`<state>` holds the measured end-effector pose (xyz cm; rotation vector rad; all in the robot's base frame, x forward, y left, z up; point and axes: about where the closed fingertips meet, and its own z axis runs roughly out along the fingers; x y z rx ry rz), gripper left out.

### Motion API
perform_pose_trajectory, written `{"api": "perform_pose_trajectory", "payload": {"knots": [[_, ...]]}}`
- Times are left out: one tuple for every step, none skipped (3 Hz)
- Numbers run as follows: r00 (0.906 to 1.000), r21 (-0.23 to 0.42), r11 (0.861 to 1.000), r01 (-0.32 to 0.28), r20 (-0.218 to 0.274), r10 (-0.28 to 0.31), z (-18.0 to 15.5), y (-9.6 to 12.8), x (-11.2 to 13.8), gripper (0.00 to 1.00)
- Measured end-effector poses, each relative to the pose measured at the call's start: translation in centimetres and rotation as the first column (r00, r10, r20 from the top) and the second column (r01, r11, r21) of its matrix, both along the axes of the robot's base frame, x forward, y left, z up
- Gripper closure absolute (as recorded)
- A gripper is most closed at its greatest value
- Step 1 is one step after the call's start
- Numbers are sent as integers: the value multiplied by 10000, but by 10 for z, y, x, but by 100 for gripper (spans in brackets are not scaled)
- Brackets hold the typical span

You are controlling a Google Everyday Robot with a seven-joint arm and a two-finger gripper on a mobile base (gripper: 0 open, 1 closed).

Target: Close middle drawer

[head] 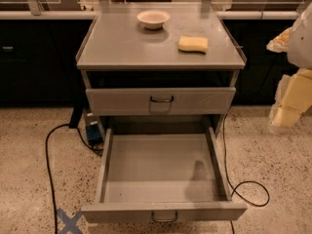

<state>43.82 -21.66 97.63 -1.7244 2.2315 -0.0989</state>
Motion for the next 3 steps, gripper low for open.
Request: {"api": "perform_pose_trajectory", "payload": {"knots": [[10000,1,10000,0,0,0,0,0,0,0],[10000,80,10000,23,-72,-23,-10,0,0,0],[9985,290,9994,178,-531,-162,-52,-6,-1,0]]}}
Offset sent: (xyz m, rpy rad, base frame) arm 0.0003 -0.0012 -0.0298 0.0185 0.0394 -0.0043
